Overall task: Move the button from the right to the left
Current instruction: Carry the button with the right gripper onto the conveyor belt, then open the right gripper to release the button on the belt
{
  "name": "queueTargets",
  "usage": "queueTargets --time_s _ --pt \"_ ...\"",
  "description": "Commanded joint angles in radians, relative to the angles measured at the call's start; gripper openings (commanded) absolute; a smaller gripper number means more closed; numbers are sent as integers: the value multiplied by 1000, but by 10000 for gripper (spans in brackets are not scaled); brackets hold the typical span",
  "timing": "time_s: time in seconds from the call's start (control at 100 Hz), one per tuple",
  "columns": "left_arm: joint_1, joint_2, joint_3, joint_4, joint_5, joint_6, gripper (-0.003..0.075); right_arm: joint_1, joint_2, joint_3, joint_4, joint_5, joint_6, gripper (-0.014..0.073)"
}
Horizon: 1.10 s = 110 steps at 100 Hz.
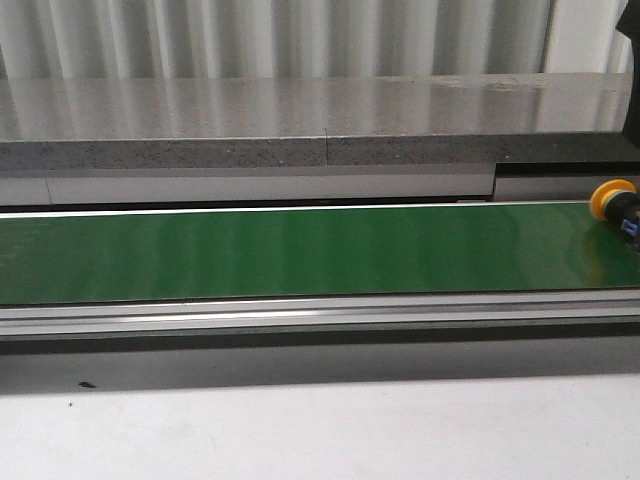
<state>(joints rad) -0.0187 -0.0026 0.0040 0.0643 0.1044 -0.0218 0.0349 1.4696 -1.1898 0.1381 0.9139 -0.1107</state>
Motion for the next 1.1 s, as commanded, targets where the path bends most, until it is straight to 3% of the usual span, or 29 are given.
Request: queueTargets --time_s 0.0,0.08,0.17,0.67,1.09 --pt "1 -34 38 -10 -76 -7 -20 29 -88 28 -4 -101 -29 283" --pt "1 -34 38 -10 -76 -7 -20 52 -141 84 -4 -158 -29 77" --pt "1 -34 38 -10 -76 -7 -20 71 -192 140 -4 -184 -29 -75" --pt "1 -34 38 -10 -76 -7 -20 179 -609 404 -6 -304 -30 -69" --pt "1 -34 38 -10 -76 -7 -20 182 -1062 613 -6 -389 -30 -69"
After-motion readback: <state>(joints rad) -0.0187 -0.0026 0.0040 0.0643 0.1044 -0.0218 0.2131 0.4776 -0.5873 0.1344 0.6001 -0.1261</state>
